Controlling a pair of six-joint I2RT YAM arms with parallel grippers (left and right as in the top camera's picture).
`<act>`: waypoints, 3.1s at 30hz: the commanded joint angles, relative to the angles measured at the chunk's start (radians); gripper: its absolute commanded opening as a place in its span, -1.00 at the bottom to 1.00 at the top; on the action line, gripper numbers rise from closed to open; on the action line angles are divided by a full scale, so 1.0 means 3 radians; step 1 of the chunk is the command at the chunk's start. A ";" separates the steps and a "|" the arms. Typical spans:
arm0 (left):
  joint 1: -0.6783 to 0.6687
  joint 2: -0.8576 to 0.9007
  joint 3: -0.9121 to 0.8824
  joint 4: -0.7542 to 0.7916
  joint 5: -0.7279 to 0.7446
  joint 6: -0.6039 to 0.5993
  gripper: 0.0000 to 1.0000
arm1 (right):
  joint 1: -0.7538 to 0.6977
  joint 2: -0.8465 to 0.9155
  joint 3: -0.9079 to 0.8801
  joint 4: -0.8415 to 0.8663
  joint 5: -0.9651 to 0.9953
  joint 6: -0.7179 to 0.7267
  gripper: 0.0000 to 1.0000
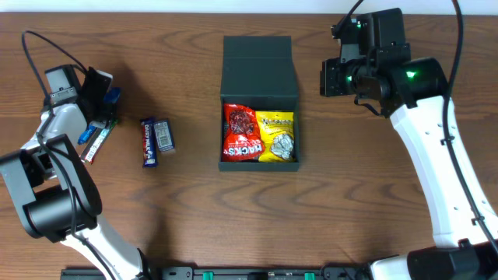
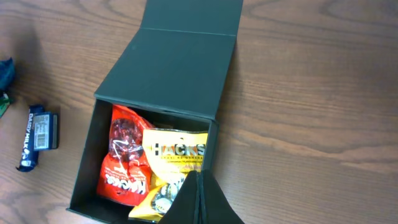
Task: Pack container
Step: 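Grasp the blue Oreo pack with the left gripper, then carry the Oreo pack to the left side of the green box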
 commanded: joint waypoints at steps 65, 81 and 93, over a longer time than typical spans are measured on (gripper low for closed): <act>-0.2389 -0.0045 0.1797 -0.2286 0.0039 -0.4065 -0.89 | -0.0924 -0.0263 0.0000 -0.0056 0.0121 -0.0001 -0.97; -0.3129 -0.0018 0.1544 -0.2688 -0.0759 -0.4962 -0.88 | -0.0980 -0.0263 0.0000 -0.0057 0.0121 -0.0333 -0.97; -0.3105 -0.0018 0.1208 -0.2293 -0.0805 -0.4261 -0.88 | -0.0979 -0.0263 0.0000 -0.0067 0.0120 -0.0342 -0.97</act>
